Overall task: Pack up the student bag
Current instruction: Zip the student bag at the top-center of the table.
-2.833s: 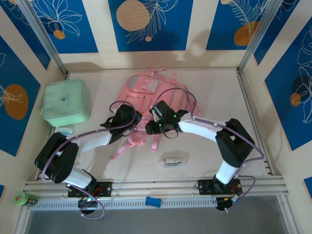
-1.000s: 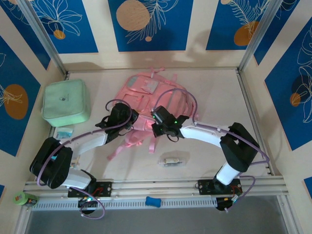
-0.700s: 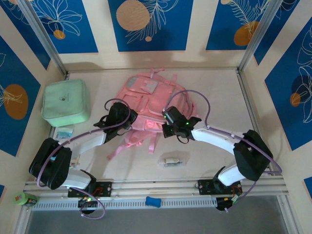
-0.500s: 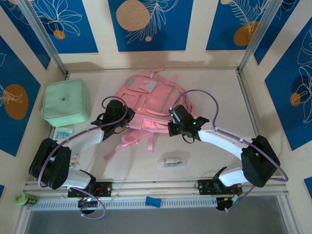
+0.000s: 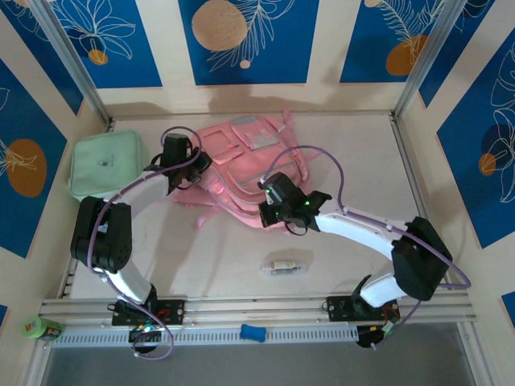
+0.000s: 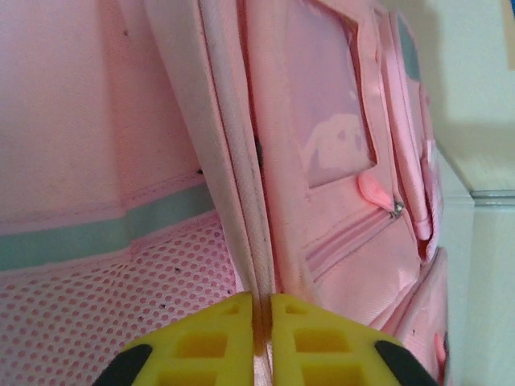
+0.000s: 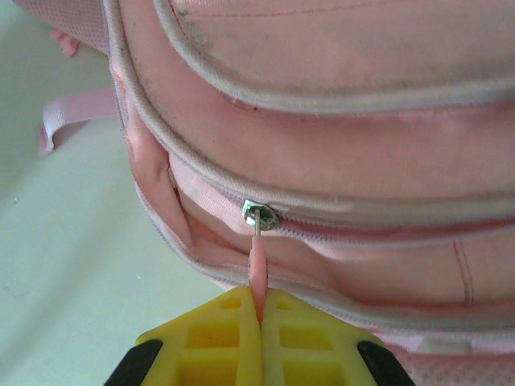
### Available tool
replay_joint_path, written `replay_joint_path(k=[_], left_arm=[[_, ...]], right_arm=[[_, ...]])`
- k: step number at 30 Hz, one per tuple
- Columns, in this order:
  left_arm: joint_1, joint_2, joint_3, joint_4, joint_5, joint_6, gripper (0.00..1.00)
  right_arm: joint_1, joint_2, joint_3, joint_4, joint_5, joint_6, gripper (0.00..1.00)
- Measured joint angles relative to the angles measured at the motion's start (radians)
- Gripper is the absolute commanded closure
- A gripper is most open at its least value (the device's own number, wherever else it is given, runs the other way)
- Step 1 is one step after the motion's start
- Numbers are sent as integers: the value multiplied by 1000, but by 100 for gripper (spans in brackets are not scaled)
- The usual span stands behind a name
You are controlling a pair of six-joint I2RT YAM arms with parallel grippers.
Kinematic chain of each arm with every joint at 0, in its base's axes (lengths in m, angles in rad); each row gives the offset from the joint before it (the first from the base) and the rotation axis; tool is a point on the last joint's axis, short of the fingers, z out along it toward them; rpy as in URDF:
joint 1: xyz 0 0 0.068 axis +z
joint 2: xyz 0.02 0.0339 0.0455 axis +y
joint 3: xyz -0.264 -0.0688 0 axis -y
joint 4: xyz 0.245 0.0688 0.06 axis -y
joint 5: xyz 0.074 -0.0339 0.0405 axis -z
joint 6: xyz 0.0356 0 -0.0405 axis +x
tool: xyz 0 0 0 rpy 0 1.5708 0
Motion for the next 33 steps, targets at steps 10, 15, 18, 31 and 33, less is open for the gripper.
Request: replay_joint_path(k=[10,15,18,31,33], left_arm=[[-41,-180,-324,94,13,-127,53],[-203,-204,-396,136,-47,-266,49],[-270,-209,-396,164,-111,-331,48],[-356,-280,-407,191,-243,-436,53],[-368,-320,-402,188,-249,-432,53]], right_arm=[[10,28,5,2,-6,18,100],[9,28,0,4,-6,30,100],[9,28,0,2,-5,35,100],[9,30,-11,6,-1,49,100],[8,30,-19,11,-1,49,100]])
